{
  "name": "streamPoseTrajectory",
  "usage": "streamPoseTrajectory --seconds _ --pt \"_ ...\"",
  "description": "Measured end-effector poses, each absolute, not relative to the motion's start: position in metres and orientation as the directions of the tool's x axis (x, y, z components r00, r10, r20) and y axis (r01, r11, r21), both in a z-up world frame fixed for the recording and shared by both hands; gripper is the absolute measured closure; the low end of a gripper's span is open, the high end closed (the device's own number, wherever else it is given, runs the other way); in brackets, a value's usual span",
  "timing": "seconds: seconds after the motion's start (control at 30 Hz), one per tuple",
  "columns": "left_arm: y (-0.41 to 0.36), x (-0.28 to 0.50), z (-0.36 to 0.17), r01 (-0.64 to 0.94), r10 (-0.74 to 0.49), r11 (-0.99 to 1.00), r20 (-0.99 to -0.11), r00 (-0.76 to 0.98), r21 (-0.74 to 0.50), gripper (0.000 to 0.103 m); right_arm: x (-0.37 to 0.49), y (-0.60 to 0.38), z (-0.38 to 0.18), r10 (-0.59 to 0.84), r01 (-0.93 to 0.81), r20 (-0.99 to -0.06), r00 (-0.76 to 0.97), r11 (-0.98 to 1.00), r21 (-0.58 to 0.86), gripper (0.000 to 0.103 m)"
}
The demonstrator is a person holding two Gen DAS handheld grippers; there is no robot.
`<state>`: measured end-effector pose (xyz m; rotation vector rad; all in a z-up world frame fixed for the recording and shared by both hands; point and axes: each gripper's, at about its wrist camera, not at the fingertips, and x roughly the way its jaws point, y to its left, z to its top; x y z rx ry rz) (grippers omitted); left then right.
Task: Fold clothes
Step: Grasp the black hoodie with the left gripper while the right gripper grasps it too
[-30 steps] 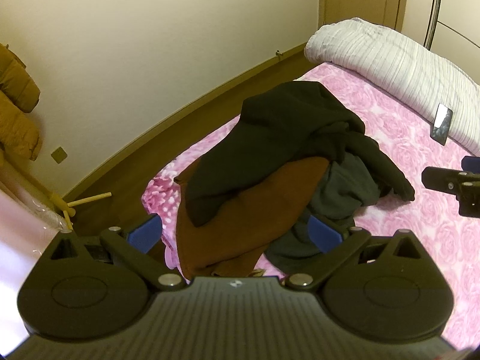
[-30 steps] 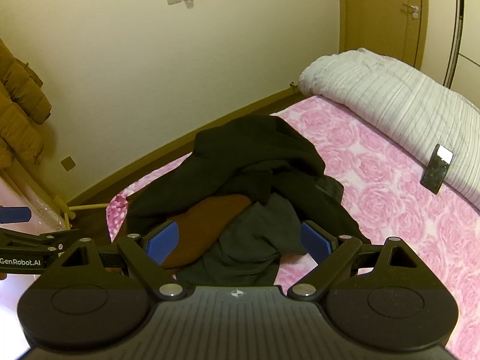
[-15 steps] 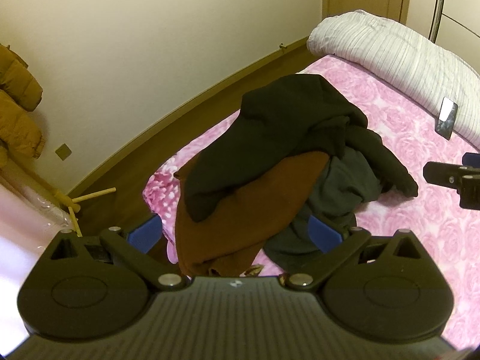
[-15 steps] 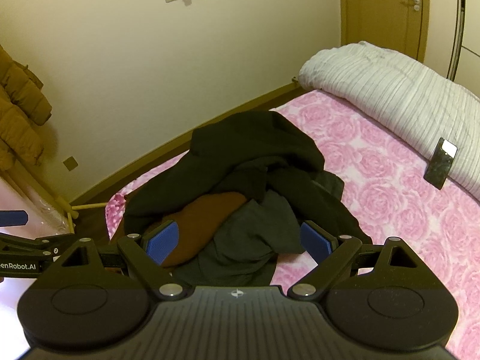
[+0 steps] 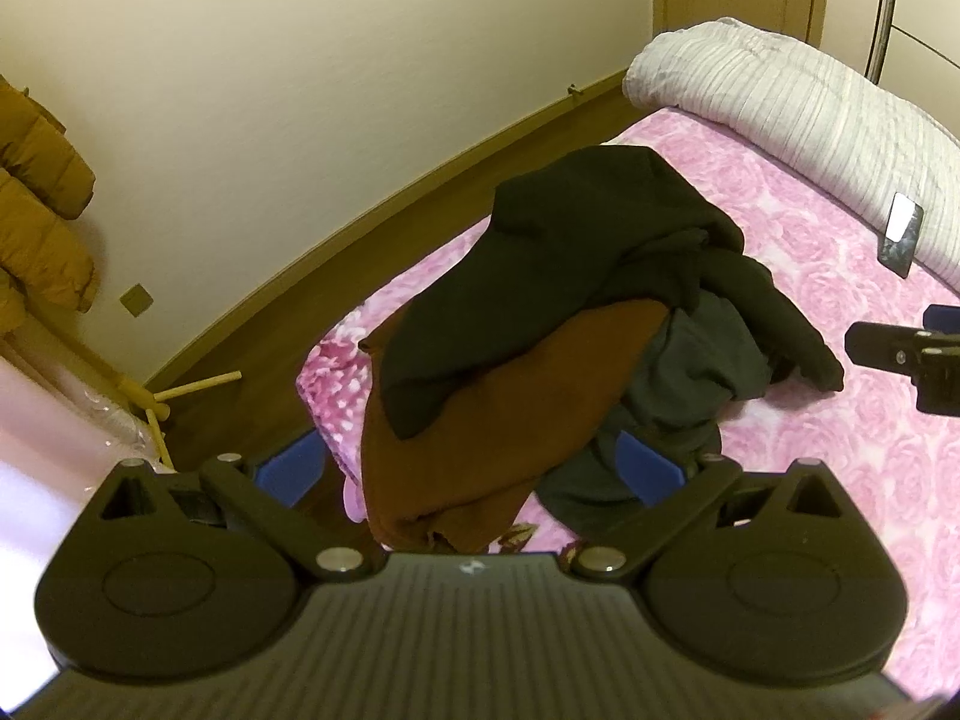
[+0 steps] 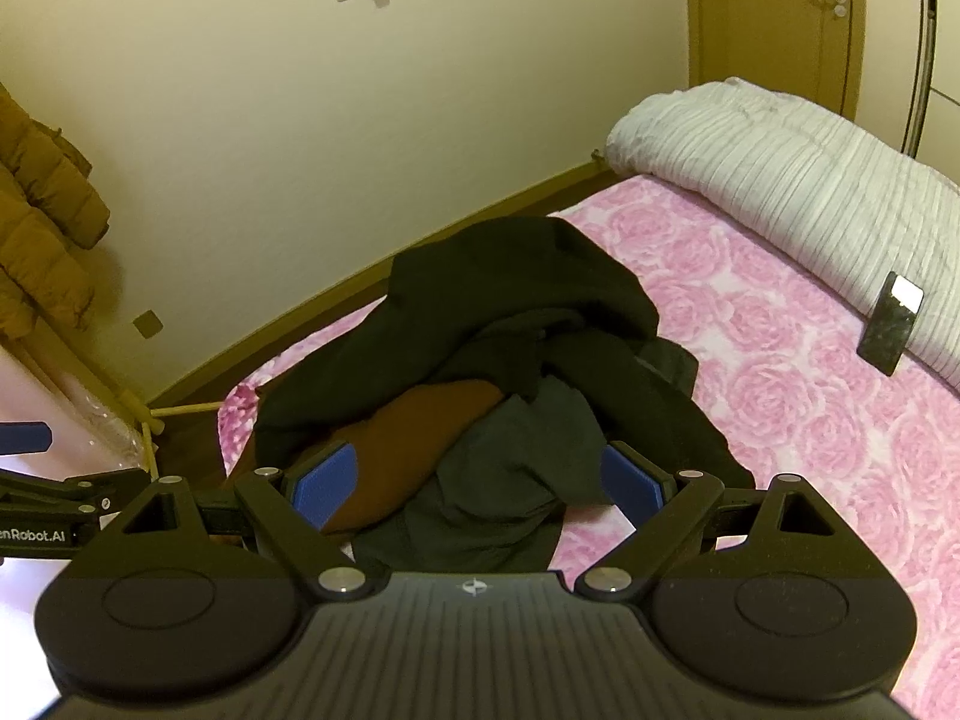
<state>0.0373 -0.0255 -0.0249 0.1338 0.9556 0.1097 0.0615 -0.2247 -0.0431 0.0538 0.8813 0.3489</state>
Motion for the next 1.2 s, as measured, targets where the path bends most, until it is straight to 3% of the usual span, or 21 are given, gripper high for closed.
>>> streamPoseTrajectory --seconds 0.37,0.57,0.7,0.9,1.2 --pt "-0.006 0.066 -0.044 0.022 0.105 0.99 -0.829 0.55 0.14 0.001 0.085 -0.215 -0.062 0.252 -0.219 -0.781 0.572 0.964 0.151 0.013" --pt "0.01 0.12 -0.069 0.098 -0.001 0.993 -0.852 0.524 0.059 0.001 0.127 -0.204 -0.081 0.167 -0.168 -0.811 0.56 0.982 0.086 0.013" --pt "0.019 0.169 -0.093 0.162 -0.008 0.983 -0.861 0.509 0.086 0.001 0.165 -0.191 -0.095 0.121 -0.155 -0.822 0.556 0.987 0.041 0.013" --pt "0.025 0.248 -0.146 0.364 -0.063 0.919 -0.853 0.518 0.153 0.001 0.24 -0.168 -0.122 0.101 -0.216 -0.819 0.565 0.976 -0.028 0.013" --pt "0.0 0.323 -0.229 0.693 -0.303 0.707 -0.823 0.48 0.143 0.001 0.324 -0.146 -0.207 0.156 -0.342 -0.863 0.48 0.939 -0.021 0.013"
